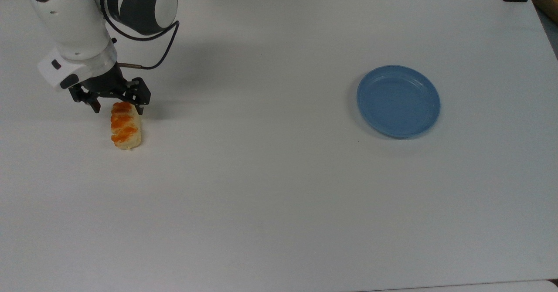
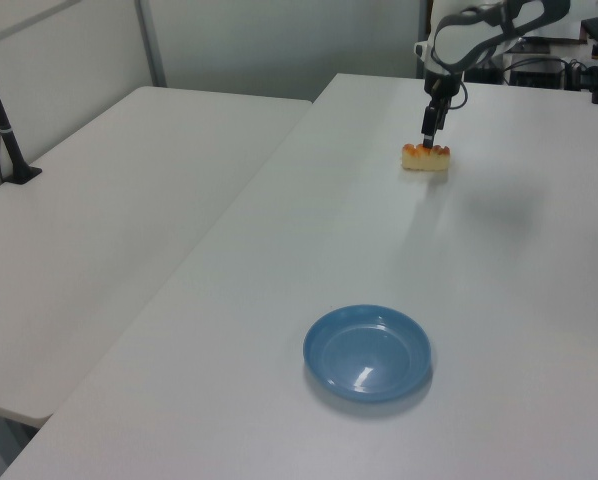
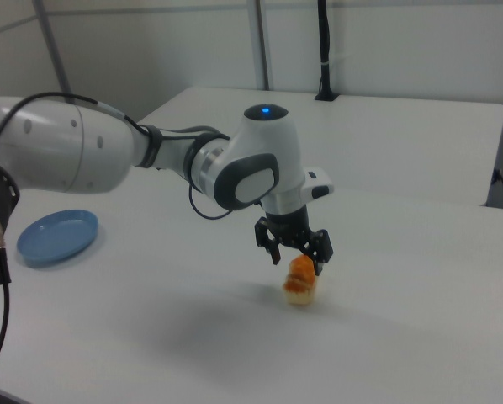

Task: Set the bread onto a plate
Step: 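Close the gripper around the bread roll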

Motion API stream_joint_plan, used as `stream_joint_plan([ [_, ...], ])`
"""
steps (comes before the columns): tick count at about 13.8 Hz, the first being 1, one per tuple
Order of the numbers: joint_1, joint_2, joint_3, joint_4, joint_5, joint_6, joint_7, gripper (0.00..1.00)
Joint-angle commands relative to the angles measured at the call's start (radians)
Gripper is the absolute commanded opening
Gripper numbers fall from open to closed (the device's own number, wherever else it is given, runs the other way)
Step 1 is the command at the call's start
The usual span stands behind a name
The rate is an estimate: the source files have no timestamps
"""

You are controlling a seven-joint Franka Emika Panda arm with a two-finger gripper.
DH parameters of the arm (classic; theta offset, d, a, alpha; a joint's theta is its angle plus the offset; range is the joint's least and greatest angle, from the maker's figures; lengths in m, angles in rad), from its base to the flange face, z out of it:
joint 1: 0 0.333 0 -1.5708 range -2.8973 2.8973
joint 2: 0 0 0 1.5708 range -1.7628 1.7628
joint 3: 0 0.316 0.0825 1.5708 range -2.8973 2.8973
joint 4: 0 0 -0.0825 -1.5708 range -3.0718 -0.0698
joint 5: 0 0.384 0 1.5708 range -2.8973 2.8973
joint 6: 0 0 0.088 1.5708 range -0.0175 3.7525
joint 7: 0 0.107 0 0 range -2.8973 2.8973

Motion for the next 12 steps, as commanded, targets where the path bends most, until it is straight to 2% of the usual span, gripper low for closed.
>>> stream_joint_plan([
  [1, -0.017, 0.050, 0.002, -0.003, 0.016, 0.065, 0.013, 1.00],
  [3, -0.021, 0.065, 0.010, -0.029, 0.026, 0.100, 0.015, 1.00],
  [4, -0.022, 0.065, 0.014, -0.034, 0.027, 0.108, 0.015, 0.94],
  [6, -0.022, 0.062, 0.016, -0.029, 0.030, 0.108, 0.016, 0.52],
  [7, -0.022, 0.059, 0.016, -0.029, 0.030, 0.106, 0.016, 0.45],
  [9, -0.017, 0.019, 0.024, -0.031, 0.030, 0.076, 0.054, 0.38],
  [12, 0.002, -0.071, 0.057, -0.031, 0.018, -0.032, 0.102, 0.38],
])
